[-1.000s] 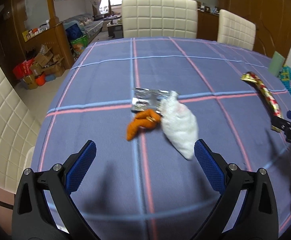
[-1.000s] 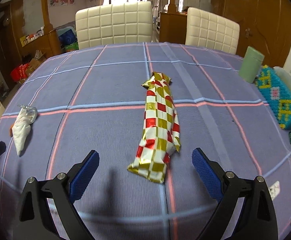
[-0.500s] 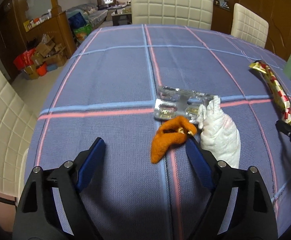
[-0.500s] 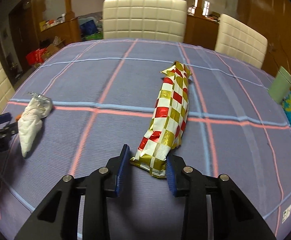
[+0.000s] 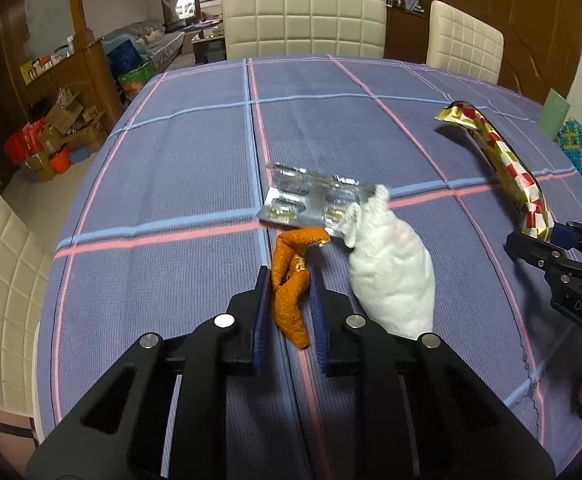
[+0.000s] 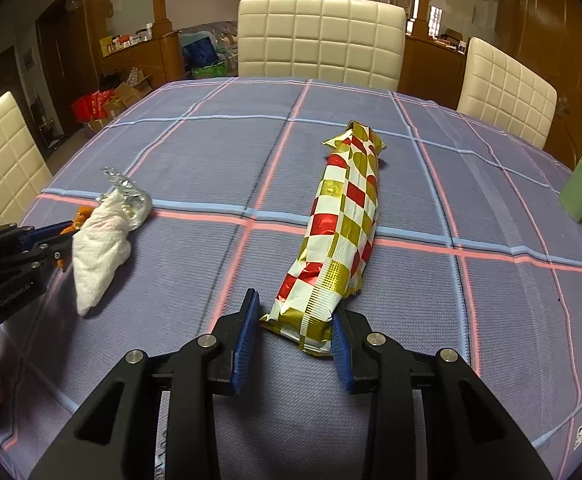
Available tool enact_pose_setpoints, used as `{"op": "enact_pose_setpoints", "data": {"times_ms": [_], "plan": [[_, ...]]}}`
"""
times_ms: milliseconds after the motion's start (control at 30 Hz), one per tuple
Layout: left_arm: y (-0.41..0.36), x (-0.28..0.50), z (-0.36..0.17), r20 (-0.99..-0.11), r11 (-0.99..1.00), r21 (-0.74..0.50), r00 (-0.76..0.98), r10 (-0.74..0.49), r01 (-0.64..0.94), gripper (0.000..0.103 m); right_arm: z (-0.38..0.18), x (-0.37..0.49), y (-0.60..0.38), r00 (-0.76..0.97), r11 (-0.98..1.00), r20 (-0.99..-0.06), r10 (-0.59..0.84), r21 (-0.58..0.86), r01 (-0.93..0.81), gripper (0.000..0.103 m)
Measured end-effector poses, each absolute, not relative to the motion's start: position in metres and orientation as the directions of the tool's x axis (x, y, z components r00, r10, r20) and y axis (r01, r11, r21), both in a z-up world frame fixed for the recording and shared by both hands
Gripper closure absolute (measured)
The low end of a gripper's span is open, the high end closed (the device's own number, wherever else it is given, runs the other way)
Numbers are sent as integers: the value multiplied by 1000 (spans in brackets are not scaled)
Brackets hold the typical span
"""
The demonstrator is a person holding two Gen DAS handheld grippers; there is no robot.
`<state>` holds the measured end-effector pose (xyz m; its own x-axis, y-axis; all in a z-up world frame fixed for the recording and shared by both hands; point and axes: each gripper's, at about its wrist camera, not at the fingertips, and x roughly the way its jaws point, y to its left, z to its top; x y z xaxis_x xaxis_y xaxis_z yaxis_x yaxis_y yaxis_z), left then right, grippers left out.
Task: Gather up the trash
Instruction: 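Lift the wrapped stick and orange snack off the table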
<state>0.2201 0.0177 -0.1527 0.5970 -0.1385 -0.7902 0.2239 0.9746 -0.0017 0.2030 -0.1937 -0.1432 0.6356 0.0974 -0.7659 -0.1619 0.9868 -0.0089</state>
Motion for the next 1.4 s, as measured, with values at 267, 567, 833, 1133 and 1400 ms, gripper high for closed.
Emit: {"op": "enact_pose_setpoints", "data": {"times_ms": [267, 567, 833, 1133, 1400], "plan": [[18, 187, -145, -788, 974, -14, 597, -149, 226, 84, -135, 176, -173, 638, 973, -758, 139, -14, -229, 70], [26, 142, -126, -761, 976, -13, 631, -151, 218, 84, -114, 132, -148, 659, 956, -730, 179, -30, -292, 70], [46, 101, -109, -729, 984, -12, 673, -129, 176, 84, -94, 96, -114, 679, 925, -699, 225, -66, -373, 70], [80, 66, -96, -692, 993, -19, 715, -99, 120, 84, -83, 72, -68, 682, 881, -678, 275, -106, -461, 70], [109, 54, -94, -678, 998, 0, 733, -46, 63, 84, -81, 67, -33, 675, 845, -675, 297, -143, -515, 70]]}}
